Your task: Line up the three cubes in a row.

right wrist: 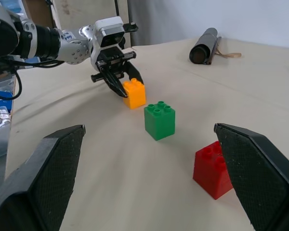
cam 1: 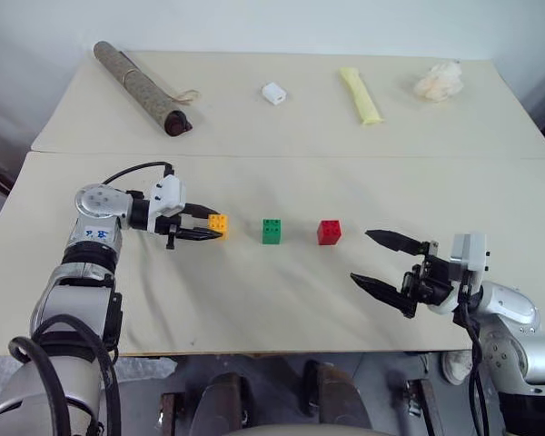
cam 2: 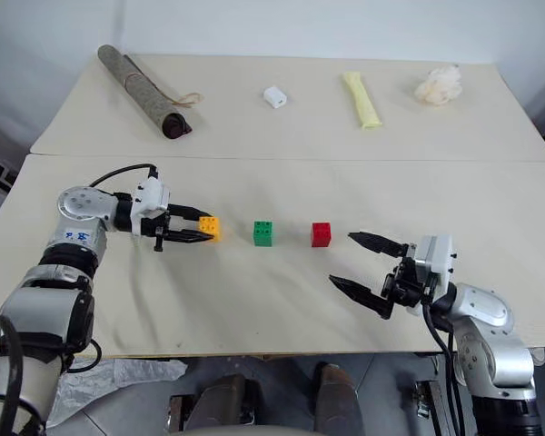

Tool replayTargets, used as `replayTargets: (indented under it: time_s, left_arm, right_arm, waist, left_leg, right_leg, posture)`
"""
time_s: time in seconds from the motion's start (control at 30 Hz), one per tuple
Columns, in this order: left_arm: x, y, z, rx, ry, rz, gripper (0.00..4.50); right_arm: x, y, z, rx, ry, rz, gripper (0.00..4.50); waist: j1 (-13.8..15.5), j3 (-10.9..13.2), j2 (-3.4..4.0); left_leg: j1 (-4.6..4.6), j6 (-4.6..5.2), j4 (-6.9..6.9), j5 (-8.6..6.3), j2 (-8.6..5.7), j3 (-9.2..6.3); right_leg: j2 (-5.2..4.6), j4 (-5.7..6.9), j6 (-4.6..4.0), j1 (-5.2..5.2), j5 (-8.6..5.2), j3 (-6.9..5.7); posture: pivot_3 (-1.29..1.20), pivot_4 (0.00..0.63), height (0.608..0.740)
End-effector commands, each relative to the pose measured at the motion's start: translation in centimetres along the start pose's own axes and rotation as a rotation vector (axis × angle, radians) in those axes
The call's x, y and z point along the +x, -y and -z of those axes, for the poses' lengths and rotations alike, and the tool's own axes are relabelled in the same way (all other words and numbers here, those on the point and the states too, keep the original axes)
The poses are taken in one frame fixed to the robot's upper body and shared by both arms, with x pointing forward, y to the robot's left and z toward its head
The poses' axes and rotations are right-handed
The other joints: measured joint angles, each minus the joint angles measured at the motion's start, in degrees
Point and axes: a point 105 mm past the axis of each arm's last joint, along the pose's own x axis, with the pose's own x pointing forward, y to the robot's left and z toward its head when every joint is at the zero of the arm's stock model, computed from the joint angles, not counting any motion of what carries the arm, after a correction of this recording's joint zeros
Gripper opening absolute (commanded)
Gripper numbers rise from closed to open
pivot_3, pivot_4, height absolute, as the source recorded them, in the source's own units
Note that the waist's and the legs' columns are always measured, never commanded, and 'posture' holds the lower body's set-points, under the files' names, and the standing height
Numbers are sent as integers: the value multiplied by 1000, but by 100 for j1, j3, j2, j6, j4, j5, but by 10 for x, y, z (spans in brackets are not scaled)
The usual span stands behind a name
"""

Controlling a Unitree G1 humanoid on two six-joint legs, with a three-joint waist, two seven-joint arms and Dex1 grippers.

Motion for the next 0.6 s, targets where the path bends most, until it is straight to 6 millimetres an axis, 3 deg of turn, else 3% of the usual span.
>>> replayTargets:
  time_s: [0.03,0.17,0.33,0.5,0.6]
  left_arm:
    - [-2,0,-3,-24,1,29,1850]
    - [-5,2,-3,-41,7,49,3041]
    - [-31,1,-7,-40,95,-45,4460]
    - [-71,20,-9,-99,202,-143,4460]
    - [-81,40,-3,-74,100,-226,4460]
  right_arm:
    - [0,-3,-13,-46,34,4,4500]
    - [0,-3,-13,-42,31,-3,4500]
    - [-1,8,-14,-59,25,-29,4500]
    - [-14,32,-12,-52,-13,-68,4500]
    - [-20,48,-15,-25,-7,-112,4500]
  waist:
    - [3,0,0]
    - [3,0,0]
    - [-21,1,-1]
    - [-102,1,1]
    - [-150,3,3]
  left_leg:
    - [0,1,1,0,0,0]
    - [-1,2,2,-1,0,-1]
    - [-2,2,2,-1,1,-2]
    - [4,2,0,-1,6,-1]
    - [3,3,0,-2,7,-8]
  right_leg:
    - [0,1,0,0,0,1]
    - [0,1,0,-1,0,0]
    - [0,1,0,-1,0,0]
    - [-1,3,-1,-2,0,2]
    - [-3,3,-1,-2,0,-1]
  posture:
    - [0,150,740]
    - [0,150,740]
    - [0,150,740]
    - [0,150,740]
    - [0,150,740]
